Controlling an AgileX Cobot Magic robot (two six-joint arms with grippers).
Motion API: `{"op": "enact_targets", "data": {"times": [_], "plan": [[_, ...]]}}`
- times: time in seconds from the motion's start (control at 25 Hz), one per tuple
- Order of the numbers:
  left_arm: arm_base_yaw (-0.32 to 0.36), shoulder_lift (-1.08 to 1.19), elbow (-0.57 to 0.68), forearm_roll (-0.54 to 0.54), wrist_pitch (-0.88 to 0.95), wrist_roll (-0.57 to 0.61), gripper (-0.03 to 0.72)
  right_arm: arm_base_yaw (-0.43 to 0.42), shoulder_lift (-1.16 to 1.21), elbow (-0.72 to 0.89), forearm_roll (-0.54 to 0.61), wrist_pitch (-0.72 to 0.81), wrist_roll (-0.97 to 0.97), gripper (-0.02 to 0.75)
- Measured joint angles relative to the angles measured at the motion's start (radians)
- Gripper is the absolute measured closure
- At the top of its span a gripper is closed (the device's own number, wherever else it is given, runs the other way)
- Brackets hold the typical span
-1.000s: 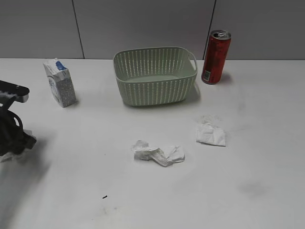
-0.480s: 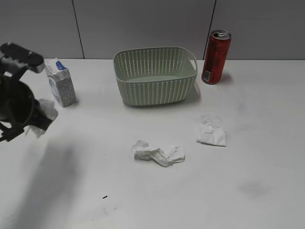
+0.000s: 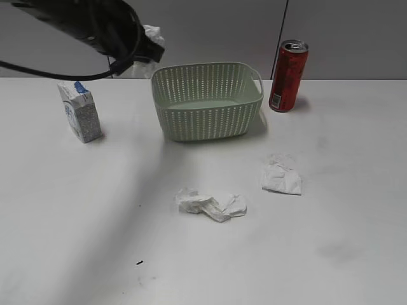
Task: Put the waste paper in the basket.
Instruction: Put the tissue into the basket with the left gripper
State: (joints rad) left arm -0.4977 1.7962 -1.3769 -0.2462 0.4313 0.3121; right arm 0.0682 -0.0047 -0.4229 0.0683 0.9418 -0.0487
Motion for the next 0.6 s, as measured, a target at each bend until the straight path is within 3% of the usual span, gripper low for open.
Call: {"op": "enact_targets", "data": {"times": [0.2, 0.4, 0.52, 0.6], "plan": [[-0.014, 0.206, -0.203, -0.044, -0.035, 0.0, 0.683, 0.0, 0.0, 0.0, 0.0, 0.0, 0.0, 0.185], [-0.04, 0.337, -0.287, -0.049, -0.09, 0.0, 0.664, 0.0, 0.0, 0.0, 0.0, 0.0, 0.0, 0.185], [-0.045, 0.375, -0.292, -0.049, -0.094, 0.0, 0.488, 0.0, 0.0, 0.0, 0.0, 0.0, 0.0, 0.185], [-0.047, 0.383, -0.293, -0.049, -0.094, 0.0, 0.263, 0.0, 0.0, 0.0, 0.0, 0.0, 0.0, 0.185]]}}
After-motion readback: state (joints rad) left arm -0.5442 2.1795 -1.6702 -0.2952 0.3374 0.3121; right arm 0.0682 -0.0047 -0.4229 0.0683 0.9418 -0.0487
